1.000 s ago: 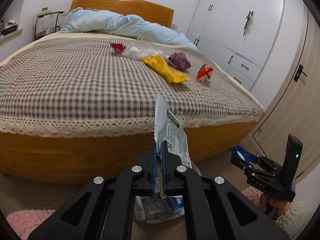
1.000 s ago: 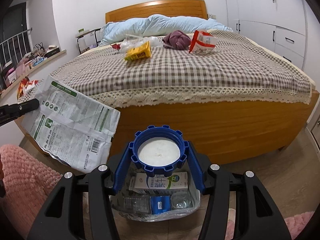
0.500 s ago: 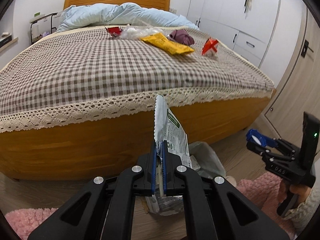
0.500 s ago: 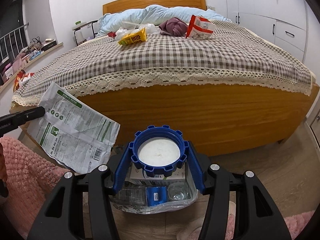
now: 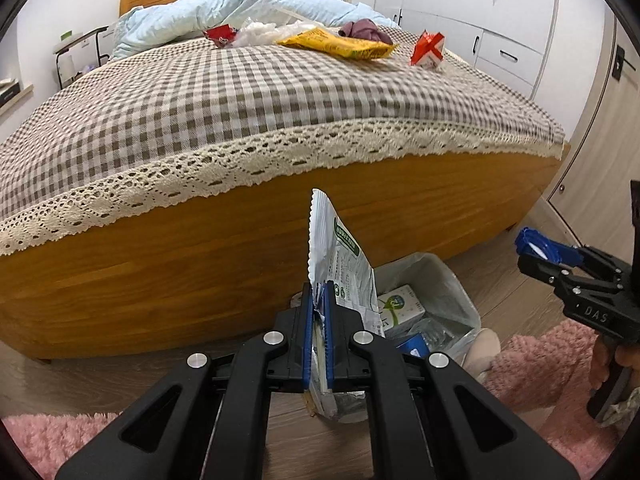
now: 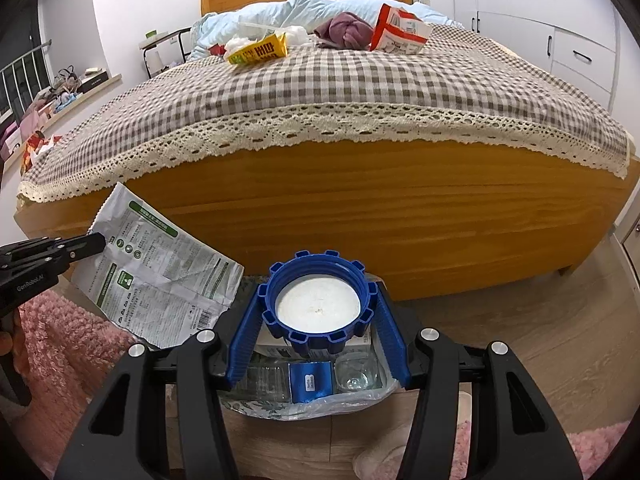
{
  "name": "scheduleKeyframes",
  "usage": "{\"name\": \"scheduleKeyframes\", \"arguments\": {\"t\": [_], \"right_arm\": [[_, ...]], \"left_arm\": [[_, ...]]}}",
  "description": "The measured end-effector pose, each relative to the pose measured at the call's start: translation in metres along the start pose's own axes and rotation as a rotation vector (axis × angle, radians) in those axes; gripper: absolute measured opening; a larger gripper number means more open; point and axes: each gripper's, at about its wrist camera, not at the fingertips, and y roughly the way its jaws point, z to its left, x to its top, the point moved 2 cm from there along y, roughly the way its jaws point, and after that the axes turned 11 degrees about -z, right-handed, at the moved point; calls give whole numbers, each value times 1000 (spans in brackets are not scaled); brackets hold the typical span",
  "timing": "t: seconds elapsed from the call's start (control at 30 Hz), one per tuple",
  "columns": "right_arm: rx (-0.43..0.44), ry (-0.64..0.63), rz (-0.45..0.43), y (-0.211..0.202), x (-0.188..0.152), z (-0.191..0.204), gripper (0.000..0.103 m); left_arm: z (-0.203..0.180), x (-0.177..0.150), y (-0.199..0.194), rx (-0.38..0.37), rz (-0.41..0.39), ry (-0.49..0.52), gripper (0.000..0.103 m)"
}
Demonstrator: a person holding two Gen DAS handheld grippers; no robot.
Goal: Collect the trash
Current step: 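Carry the leaflet and bottle cap down over the floor bin with both tools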
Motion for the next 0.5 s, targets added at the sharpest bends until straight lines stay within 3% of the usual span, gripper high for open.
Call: {"name": "scheduleKeyframes", "arguments": {"t": [0.3,0.5], "right_arm": [[-23,-8,45,14,-10,1,53],[-24,-7,67,21,-15,-1,53]], "left_arm": [[-2,-12,12,40,22,54,2],[-16,-18,30,106,54,165,2]]}}
